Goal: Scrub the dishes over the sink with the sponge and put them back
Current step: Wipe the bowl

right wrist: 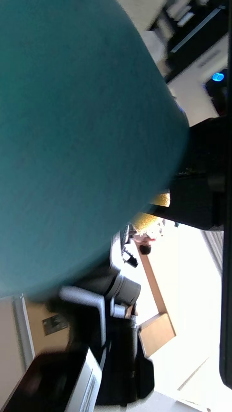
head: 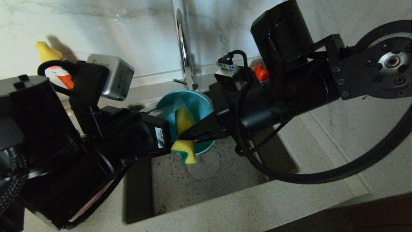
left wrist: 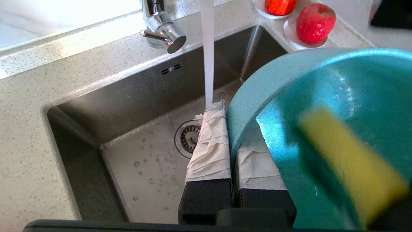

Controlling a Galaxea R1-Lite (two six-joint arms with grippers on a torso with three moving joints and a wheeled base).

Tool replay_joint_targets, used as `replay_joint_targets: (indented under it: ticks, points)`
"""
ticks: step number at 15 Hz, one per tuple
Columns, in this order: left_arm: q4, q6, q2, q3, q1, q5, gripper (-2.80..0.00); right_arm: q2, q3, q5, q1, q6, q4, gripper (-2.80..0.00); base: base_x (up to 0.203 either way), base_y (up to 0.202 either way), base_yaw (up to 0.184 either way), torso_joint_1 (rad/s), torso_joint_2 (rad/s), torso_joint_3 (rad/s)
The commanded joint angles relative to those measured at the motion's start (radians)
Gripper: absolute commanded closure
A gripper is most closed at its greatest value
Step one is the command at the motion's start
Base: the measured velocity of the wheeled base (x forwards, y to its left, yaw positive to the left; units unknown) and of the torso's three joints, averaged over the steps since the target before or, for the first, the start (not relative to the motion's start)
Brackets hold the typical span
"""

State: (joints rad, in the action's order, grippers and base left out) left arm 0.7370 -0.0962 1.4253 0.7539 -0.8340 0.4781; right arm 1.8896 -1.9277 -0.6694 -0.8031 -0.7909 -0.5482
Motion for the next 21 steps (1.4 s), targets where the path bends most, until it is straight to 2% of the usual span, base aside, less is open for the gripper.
replay_joint_targets:
  ticks: [1,7,16,21]
  points:
    - [0.004,0.000,0.001,0.005,0.003,0.009,0.00,-0.011,0.008,-0.006,-0.011,-0.005,-0.038,0.00,0.000,0.000,0.000,0.000,0.00,0.000]
    - [0.004,0.000,0.001,0.015,0.004,0.011,0.00,-0.036,0.016,-0.002,0.011,-0.002,-0.100,0.00,0.000,0.000,0.000,0.000,0.00,0.000]
    - [0.004,0.001,-0.002,-0.022,0.004,0.010,0.00,-0.060,-0.002,-0.001,0.059,0.005,-0.038,0.00,0.000,0.000,0.000,0.000,0.00,0.000]
    - [0.004,0.001,0.016,-0.030,0.004,0.010,0.00,-0.115,-0.001,-0.002,0.056,0.008,-0.031,0.00,0.000,0.000,0.000,0.000,0.00,0.000]
